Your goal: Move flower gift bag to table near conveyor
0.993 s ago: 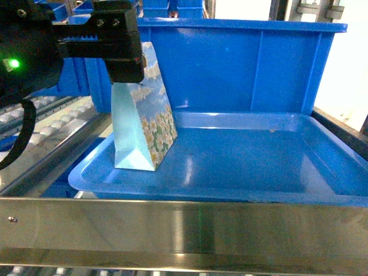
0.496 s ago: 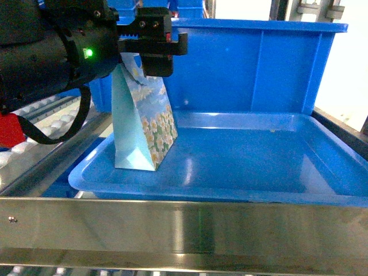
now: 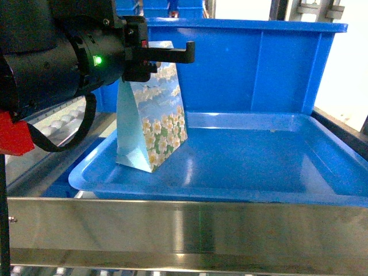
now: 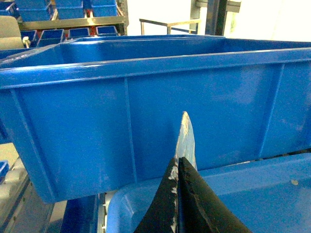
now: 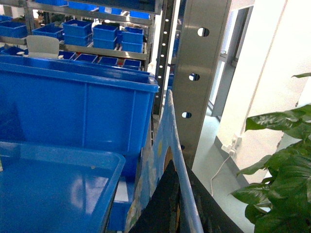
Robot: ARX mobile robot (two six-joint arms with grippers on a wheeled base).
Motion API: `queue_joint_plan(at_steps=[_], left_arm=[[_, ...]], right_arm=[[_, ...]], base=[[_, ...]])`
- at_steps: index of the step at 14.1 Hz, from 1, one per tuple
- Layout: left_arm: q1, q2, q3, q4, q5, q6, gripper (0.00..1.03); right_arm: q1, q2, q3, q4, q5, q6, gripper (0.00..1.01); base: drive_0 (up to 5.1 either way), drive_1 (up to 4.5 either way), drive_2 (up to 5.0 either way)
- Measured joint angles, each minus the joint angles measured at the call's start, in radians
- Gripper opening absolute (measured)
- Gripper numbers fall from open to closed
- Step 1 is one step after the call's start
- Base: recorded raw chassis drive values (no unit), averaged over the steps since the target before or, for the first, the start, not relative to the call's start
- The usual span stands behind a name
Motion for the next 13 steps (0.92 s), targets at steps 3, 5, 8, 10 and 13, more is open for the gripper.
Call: queue_joint_plan(at_steps=[3, 5, 8, 10, 13], left_arm=[[0.0, -0.027, -0.025, 0.0, -0.015, -0.002, 0.02], [0.013, -0.078, -0.075, 0.015, -0.019, -0.01, 0.02], [0.058, -0.205, -0.114, 0.012, -0.016, -0.035, 0.02], [0.077, -0.283, -0.123, -0.006, -0.019, -0.05, 0.02], [0.108, -0.471, -0.193, -0.061, -0.042, -0.052, 0.02]], right_arm=[[0.0, 0.0, 0.0, 0.0, 0.0, 0.0, 0.02], [0.0, 0.0, 0.0, 0.0, 0.0, 0.0, 0.02], [0.0, 0.0, 0.0, 0.0, 0.0, 0.0, 0.02], [0.0, 0.0, 0.0, 0.0, 0.0, 0.0, 0.02], [0.0, 0.0, 0.0, 0.0, 0.0, 0.0, 0.02]], base=[[0.0, 0.0, 0.0], [0.0, 0.0, 0.0], [0.0, 0.0, 0.0], [0.0, 0.0, 0.0], [0.0, 0.0, 0.0]])
